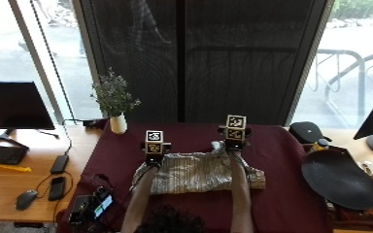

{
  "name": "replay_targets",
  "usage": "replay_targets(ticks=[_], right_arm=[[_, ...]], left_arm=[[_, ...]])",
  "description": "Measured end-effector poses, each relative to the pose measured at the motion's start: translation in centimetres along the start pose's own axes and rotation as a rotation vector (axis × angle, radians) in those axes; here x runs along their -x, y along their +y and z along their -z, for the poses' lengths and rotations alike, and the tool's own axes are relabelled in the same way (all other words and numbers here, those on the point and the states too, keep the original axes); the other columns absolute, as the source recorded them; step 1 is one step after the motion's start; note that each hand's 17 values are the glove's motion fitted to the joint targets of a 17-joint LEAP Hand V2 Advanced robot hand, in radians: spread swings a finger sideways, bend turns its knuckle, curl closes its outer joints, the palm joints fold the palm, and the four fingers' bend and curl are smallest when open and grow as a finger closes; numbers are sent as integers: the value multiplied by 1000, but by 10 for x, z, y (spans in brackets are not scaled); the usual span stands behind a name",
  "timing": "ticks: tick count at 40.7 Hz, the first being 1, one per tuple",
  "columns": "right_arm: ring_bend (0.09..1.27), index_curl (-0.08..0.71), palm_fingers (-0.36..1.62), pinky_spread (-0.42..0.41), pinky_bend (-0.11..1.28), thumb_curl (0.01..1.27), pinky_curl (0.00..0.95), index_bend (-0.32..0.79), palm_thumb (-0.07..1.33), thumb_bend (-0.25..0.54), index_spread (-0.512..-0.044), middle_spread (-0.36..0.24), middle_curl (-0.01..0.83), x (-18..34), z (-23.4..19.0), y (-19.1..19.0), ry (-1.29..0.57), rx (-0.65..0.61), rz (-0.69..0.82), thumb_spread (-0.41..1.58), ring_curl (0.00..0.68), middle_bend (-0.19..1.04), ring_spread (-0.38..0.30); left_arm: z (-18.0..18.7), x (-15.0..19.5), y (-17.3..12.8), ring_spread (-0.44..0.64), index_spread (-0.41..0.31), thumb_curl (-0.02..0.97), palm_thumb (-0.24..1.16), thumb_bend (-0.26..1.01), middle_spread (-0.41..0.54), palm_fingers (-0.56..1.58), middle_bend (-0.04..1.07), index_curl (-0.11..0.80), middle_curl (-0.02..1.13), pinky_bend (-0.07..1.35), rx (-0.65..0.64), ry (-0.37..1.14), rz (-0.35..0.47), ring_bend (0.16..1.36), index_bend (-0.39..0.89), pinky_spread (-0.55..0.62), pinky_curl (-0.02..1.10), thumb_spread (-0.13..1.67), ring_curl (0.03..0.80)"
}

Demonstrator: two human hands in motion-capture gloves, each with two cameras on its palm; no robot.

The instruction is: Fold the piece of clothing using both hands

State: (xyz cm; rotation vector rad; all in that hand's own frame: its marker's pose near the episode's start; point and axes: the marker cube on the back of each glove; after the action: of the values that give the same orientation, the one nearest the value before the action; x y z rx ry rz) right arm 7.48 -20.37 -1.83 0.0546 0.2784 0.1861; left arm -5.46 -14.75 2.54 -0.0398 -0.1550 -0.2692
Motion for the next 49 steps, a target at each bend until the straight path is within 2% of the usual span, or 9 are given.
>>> replay_targets(ticks=[5,8,12,18,22,32,39,44,49], right_arm=[[581,210,1079,-287,595,584,377,87,949,-29,-336,-283,449,-39,-6,5,-105,-110,-110,803,421,251,-301],[555,221,1081,-276,581,581,374,113,974,-13,-330,-296,441,-62,3,32,-147,-121,-133,827,413,220,-302],[509,232,1066,-241,549,579,366,119,986,-16,-326,-257,444,-96,-4,63,-181,-77,-187,846,402,217,-280],[489,229,914,-168,556,550,378,77,935,-30,-310,-200,434,-154,-59,103,-330,103,-370,953,410,166,-215],[462,205,581,-58,636,496,407,24,767,-84,-282,-107,402,-180,-95,128,-365,211,-504,1057,416,94,-106],[559,150,483,66,745,399,397,39,477,-72,-263,-2,359,-184,-168,162,-247,421,-629,1181,406,146,14],[802,92,573,29,800,350,393,-8,347,-48,-267,29,342,-152,-148,207,-190,708,-609,1205,449,162,-45],[839,67,653,-25,845,349,402,3,391,-1,-268,35,362,-138,-152,195,-140,511,-589,1213,463,219,-79],[866,73,877,-128,841,401,391,54,667,128,-241,-25,380,-131,-147,186,-102,412,-580,1226,458,246,-138]], left_arm=[[-2,-4,2,-380,-264,396,829,-14,-331,1075,505,435,526,150,-87,63,5,796,84,-97,308,1138,455],[-6,-3,15,-329,-221,392,824,-18,-285,764,444,413,530,210,-81,28,24,696,74,-33,342,1135,449],[-17,-4,30,-272,-191,388,819,-19,-252,704,377,394,514,249,-40,-22,15,648,97,17,357,1129,432],[-33,-19,21,-204,-172,380,787,-28,-230,684,349,371,483,234,-260,-19,-76,583,118,67,356,1121,395],[-53,-29,40,-138,-165,365,727,-39,-198,624,284,372,459,251,-175,40,-115,529,153,105,369,1141,377],[-102,-24,59,1,-152,310,543,-41,-113,536,167,395,435,280,52,158,-94,447,178,174,390,1251,355],[-112,-22,64,114,-133,242,334,-44,-32,401,132,402,395,328,114,162,-100,444,168,247,410,1353,350],[-114,-24,64,158,-124,212,239,-33,-9,376,155,402,383,331,130,159,-107,448,165,287,407,1393,343],[-112,-24,58,189,-119,199,191,-20,4,364,164,405,377,335,113,154,-116,448,171,305,409,1419,339]])
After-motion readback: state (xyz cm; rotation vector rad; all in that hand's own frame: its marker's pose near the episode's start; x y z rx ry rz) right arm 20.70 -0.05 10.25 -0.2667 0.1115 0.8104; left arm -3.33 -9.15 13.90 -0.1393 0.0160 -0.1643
